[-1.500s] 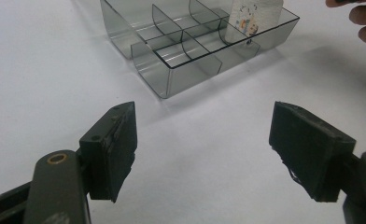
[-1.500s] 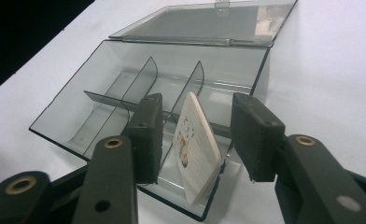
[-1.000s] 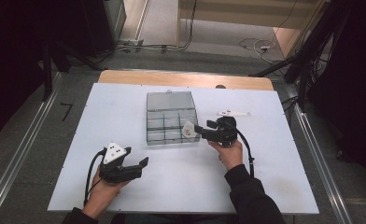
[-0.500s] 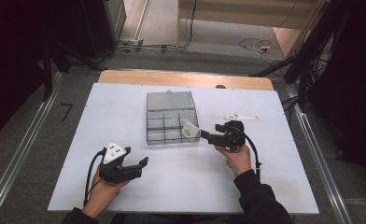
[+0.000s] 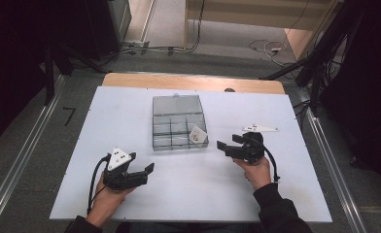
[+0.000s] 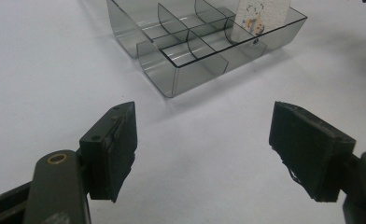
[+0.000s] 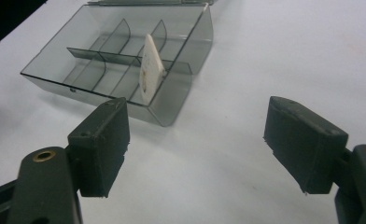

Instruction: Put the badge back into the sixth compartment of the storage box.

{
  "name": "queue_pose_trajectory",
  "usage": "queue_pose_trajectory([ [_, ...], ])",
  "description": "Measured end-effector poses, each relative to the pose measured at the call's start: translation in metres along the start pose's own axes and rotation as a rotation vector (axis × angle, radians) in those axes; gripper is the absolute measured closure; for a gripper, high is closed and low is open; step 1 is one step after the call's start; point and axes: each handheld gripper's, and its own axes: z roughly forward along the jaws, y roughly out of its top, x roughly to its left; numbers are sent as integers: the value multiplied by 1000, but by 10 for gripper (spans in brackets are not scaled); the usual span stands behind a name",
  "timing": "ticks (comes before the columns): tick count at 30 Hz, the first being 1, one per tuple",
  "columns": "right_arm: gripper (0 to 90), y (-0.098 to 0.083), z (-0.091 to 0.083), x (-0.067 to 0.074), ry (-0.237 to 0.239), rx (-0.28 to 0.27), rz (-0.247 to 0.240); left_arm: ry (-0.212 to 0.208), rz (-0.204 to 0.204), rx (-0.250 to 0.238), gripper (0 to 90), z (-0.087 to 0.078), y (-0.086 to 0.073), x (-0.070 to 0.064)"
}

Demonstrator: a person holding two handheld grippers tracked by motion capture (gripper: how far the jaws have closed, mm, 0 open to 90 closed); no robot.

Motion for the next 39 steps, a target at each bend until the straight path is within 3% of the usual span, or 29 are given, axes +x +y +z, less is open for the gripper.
queue_pose_trajectory([
  [23,207,-34,-41,-41,-77,-12,59,16,-11,0,238,0,0,3],
  [39,206,-62,-76,-71,-188,-21,101,32,-22,-4,238,-1,0,7],
])
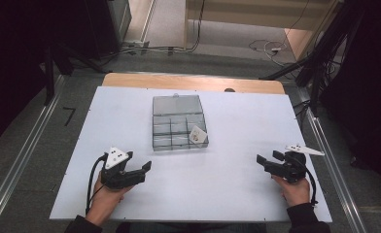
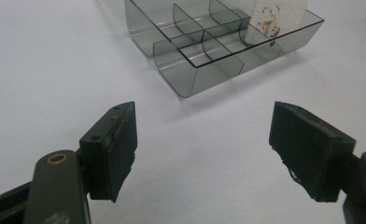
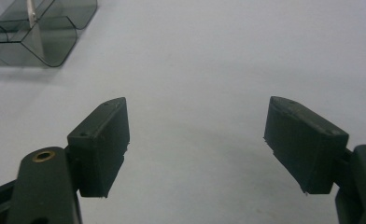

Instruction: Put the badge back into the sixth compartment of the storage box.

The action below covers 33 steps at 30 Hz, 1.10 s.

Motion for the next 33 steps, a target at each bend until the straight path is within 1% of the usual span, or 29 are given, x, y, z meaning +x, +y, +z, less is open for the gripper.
queue_pose_trajectory([
  [6,204,-5,-9,-7,-27,-7,-2,12,-10,0,238,-1,0,4],
  [11,203,-10,-15,-13,-45,-12,9,23,-20,6,238,0,0,8],
  [14,201,-12,-19,-17,-79,-7,-7,31,-22,5,237,-1,0,9],
  [16,201,-14,-22,-19,-87,-10,-6,35,-25,6,238,-1,-1,10],
  [25,199,-24,-33,-31,-134,-8,15,54,-38,7,238,-2,-1,16],
  [28,199,-28,-36,-35,-148,-5,24,60,-36,12,238,-3,-2,18],
  [33,196,-35,-41,-42,-176,-4,63,73,-39,20,237,-1,-3,20],
])
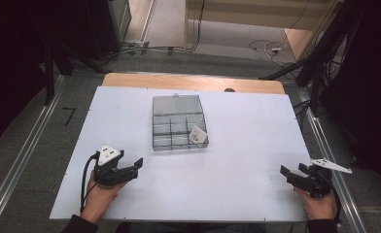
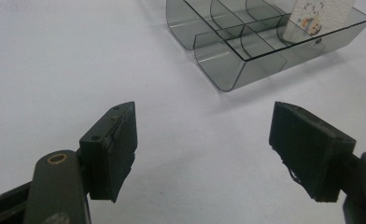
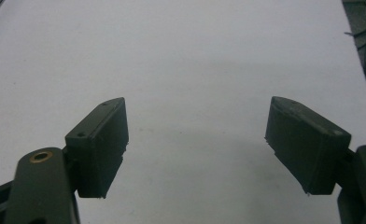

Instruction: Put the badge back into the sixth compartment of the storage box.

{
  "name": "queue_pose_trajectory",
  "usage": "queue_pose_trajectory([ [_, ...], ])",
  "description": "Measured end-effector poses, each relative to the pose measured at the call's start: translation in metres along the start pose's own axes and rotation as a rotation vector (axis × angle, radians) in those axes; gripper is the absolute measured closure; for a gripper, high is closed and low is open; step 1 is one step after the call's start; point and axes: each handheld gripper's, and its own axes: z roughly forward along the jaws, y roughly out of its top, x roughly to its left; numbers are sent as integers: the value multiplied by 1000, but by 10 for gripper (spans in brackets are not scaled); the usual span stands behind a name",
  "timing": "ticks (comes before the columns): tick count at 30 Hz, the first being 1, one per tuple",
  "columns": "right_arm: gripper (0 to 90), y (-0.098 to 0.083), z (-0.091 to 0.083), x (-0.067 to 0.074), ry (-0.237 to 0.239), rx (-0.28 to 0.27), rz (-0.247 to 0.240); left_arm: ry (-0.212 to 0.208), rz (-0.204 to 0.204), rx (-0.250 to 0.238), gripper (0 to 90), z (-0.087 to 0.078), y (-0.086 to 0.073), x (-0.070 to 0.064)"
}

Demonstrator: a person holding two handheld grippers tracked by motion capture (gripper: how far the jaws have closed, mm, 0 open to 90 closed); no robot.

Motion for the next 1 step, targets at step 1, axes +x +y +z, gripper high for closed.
queue_pose_trajectory([
  [1,195,-1,-1,-2,-5,-1,11,2,2,0,237,1,0,0],
])
